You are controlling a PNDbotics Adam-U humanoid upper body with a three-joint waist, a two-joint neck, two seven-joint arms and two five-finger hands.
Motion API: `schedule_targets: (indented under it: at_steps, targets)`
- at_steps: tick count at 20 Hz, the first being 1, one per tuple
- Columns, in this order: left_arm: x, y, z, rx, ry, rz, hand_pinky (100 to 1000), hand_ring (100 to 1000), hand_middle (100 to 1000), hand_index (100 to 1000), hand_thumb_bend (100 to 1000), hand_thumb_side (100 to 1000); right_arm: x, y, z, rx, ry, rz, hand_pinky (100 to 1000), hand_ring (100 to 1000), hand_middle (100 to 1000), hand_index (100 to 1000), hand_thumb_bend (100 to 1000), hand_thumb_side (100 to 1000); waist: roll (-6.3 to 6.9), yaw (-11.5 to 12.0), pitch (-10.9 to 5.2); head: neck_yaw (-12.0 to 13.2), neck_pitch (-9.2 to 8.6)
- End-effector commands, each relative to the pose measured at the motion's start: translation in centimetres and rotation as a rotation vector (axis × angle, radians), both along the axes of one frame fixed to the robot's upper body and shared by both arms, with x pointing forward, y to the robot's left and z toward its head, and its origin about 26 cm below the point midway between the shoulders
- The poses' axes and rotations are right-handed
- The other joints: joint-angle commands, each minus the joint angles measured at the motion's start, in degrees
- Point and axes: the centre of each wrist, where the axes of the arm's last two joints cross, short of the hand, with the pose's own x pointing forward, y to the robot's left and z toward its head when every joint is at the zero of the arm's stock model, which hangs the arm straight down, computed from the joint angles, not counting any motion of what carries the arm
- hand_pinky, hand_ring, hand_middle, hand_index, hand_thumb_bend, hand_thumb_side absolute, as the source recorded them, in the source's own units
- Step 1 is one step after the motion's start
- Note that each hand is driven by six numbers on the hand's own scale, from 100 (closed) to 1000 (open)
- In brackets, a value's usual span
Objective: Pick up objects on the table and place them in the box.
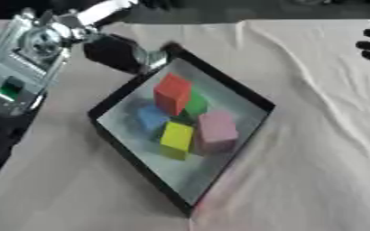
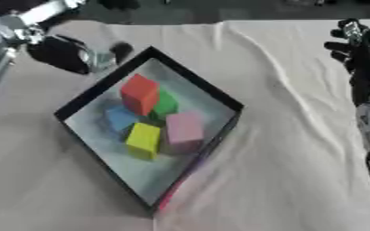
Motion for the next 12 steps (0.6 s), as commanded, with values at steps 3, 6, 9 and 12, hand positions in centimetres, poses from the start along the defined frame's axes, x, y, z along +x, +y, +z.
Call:
schedule_targets:
  at_steps: [3, 6, 9, 12]
  targets:
    - [-2.8, 5.3, -0.5, -0.526, -0.050, 0.157, 839, 797, 784, 866, 100, 709, -0.6, -1.0, 1.2, -0.036, -0.049, -0.061, 896, 762, 748, 800, 100, 603, 0.71, 0.68, -2.58, -1.12, 0.89]
    - [-3.6, 7.6, -3.4, -0.683, -0.011, 0.248, 842, 797, 788, 876, 135, 717, -0.7, -1.1, 0.8, -0.033, -0.043, -0.071, 899, 766, 751, 804, 100, 615, 0.65, 1.21, -2.88, -1.35, 1.11]
    - [-4.1, 9.0, -6.1, -0.767, 0.030, 0.314, 845, 800, 794, 879, 152, 739, -0.8, -1.1, 0.6, -0.035, -0.046, -0.078, 899, 768, 753, 806, 100, 610, 0.34, 1.54, -3.01, -1.36, 1.23]
    - [-4.0, 9.8, -8.3, -0.802, 0.070, 0.360, 842, 797, 790, 877, 163, 742, -0.9, -1.1, 0.3, -0.039, -0.057, -0.091, 896, 765, 749, 802, 100, 561, -0.02, 1.85, -3.16, -1.44, 1.06]
